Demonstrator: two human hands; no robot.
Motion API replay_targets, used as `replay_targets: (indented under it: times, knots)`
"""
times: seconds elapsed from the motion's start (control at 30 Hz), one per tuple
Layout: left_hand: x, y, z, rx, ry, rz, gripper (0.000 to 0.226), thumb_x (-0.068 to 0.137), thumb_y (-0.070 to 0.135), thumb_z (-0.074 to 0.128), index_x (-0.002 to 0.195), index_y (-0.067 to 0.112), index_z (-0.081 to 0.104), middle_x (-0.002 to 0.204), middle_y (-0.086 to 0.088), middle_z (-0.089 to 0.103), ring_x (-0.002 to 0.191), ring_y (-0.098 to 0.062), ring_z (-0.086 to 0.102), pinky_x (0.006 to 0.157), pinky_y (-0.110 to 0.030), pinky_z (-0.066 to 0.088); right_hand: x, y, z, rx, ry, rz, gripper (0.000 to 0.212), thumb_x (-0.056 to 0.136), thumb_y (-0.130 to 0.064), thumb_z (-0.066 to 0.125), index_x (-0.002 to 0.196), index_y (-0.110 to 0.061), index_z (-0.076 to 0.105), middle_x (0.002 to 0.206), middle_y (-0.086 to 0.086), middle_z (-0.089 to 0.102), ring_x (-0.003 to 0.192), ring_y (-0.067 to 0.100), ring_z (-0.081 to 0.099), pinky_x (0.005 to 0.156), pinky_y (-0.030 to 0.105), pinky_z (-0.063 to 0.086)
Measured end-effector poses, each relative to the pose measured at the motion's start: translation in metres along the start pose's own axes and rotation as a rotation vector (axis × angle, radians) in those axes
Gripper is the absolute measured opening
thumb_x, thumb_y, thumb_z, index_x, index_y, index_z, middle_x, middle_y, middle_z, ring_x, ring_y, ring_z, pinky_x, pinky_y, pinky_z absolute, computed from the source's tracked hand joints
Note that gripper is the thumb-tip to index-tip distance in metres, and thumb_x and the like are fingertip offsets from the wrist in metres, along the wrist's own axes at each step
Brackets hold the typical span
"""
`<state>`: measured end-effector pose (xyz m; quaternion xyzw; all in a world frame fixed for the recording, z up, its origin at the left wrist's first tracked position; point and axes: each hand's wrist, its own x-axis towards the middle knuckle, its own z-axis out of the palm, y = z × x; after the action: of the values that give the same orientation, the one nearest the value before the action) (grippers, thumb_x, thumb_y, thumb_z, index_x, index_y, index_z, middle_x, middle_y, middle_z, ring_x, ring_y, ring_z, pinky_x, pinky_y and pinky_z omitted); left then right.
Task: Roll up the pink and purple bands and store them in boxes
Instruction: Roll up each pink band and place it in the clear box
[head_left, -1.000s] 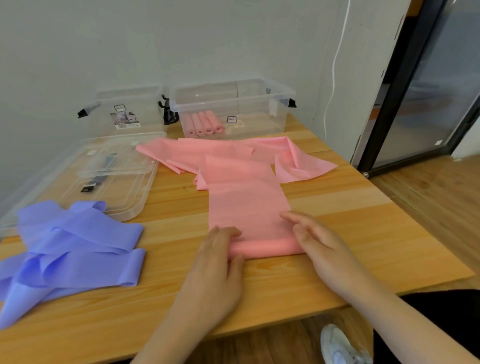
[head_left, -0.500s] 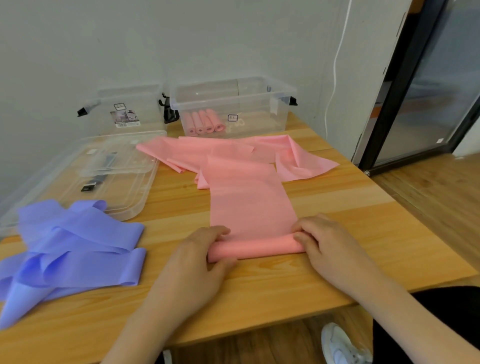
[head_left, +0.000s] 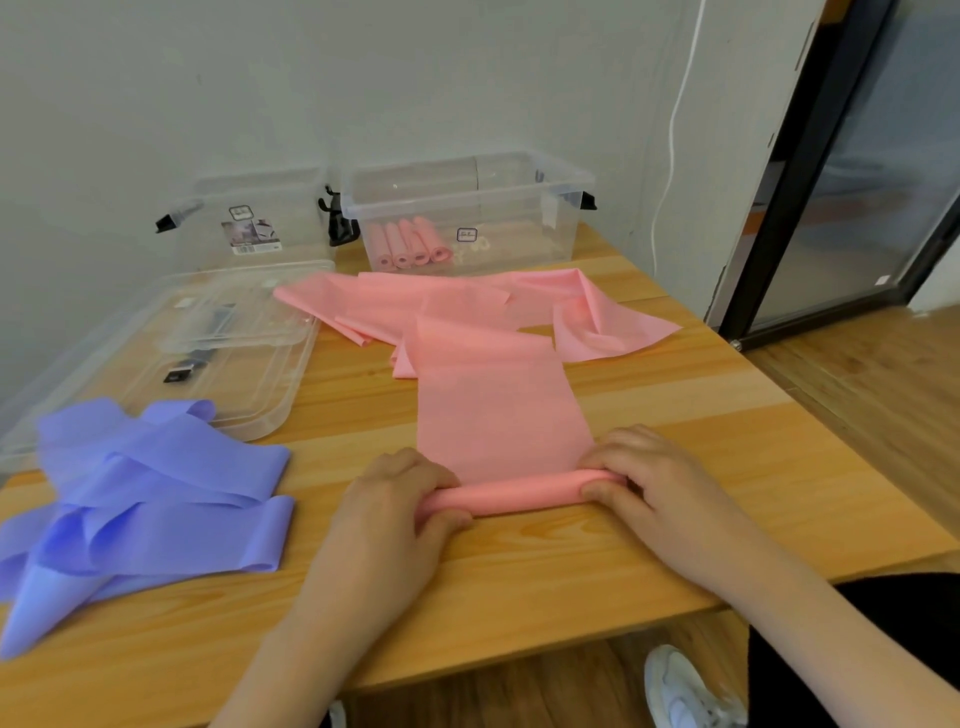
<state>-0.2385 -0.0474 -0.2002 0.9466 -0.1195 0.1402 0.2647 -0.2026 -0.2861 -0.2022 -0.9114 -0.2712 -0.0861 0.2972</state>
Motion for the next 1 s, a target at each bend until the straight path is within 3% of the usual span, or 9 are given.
replay_targets:
  times: [0.1,0.27,0.33,0.4,0.6,0.67,0.8,0.9,1.0]
  knots:
    - [0.0004,0.0025,-0.0008,-0.034,0.044,-0.023,0.016,0.082,0.027,0.059,0.094,0.019,0.067,0.084,0.010,0.061,0.075,-0.009,0.053,0.068,-0.008,0.034,-0.0009,-0.0007,-0.0015,0.027,-0.036,0.026,0.029,0.078,-0.030,0.070,0.104,-0.034,0.058,0.098,-0.027,0.045,0.102,-0.008,0.039,0.089,0.014,0.030]
    - [0.0012,0.0000,-0.0020,-0.086,0.014,-0.020,0.021,0.073,0.027,0.076,0.090,0.028,0.064,0.089,0.021,0.051,0.083,0.002,0.048,0.075,-0.001,0.031,-0.0001,-0.0034,-0.0037,0.072,0.021,0.055,0.023,0.080,-0.020,0.067,0.082,-0.038,0.054,0.083,-0.023,0.054,0.090,-0.003,0.047,0.078,0.016,0.032]
    - [0.0018,0.0004,-0.0033,-0.104,0.021,-0.054,0.017,0.071,0.021,0.077,0.084,0.025,0.068,0.087,0.021,0.052,0.082,0.003,0.049,0.073,-0.002,0.032,0.0003,-0.0026,-0.0033,0.062,0.018,0.047,0.014,0.081,-0.021,0.067,0.087,-0.032,0.061,0.085,-0.023,0.055,0.092,-0.003,0.046,0.080,0.018,0.033]
    - [0.0020,0.0013,-0.0042,-0.129,0.056,-0.070,0.013,0.076,0.017,0.074,0.085,0.023,0.068,0.082,0.021,0.055,0.081,0.009,0.049,0.070,-0.001,0.033,-0.0003,-0.0015,-0.0030,0.041,-0.027,0.037,0.023,0.077,-0.027,0.071,0.098,-0.030,0.063,0.093,-0.026,0.051,0.099,-0.006,0.042,0.086,0.017,0.032]
    - [-0.0001,0.0011,-0.0054,-0.124,-0.028,-0.094,0.034,0.064,0.023,0.082,0.086,0.030,0.057,0.088,0.019,0.053,0.082,0.002,0.050,0.072,-0.003,0.034,-0.0006,-0.0036,-0.0044,0.082,0.038,0.078,0.019,0.081,-0.021,0.066,0.083,-0.038,0.058,0.082,-0.023,0.053,0.090,-0.004,0.048,0.078,0.011,0.031]
    - [0.0002,0.0004,-0.0053,-0.126,-0.011,-0.093,0.026,0.067,0.020,0.080,0.082,0.028,0.060,0.084,0.018,0.054,0.081,0.003,0.051,0.070,-0.003,0.034,-0.0005,-0.0034,-0.0050,0.071,0.020,0.074,0.015,0.081,-0.026,0.066,0.088,-0.038,0.060,0.087,-0.025,0.053,0.094,-0.007,0.046,0.081,0.010,0.031]
    - [-0.0007,0.0021,-0.0071,-0.138,0.031,-0.143,0.016,0.079,0.024,0.069,0.092,0.030,0.063,0.081,0.019,0.058,0.072,0.005,0.052,0.068,-0.002,0.035,-0.0018,-0.0012,-0.0040,0.027,-0.048,0.056,0.035,0.069,-0.032,0.076,0.100,-0.036,0.058,0.097,-0.028,0.049,0.102,-0.008,0.041,0.088,0.017,0.031]
    - [-0.0013,0.0022,-0.0073,-0.127,-0.016,-0.082,0.033,0.072,0.026,0.076,0.095,0.033,0.055,0.090,0.023,0.052,0.082,0.005,0.049,0.075,-0.001,0.032,-0.0016,-0.0024,-0.0051,0.071,0.034,0.072,0.021,0.078,-0.021,0.070,0.084,-0.037,0.057,0.084,-0.023,0.054,0.089,-0.004,0.049,0.077,0.016,0.032]
    - [-0.0003,0.0009,-0.0064,-0.075,-0.042,-0.063,0.023,0.074,0.025,0.075,0.093,0.027,0.062,0.085,0.024,0.052,0.079,0.002,0.047,0.075,-0.004,0.033,-0.0009,-0.0026,-0.0053,0.096,0.035,0.062,0.004,0.084,-0.030,0.062,0.086,-0.034,0.062,0.085,-0.023,0.056,0.090,-0.004,0.049,0.078,0.017,0.032]
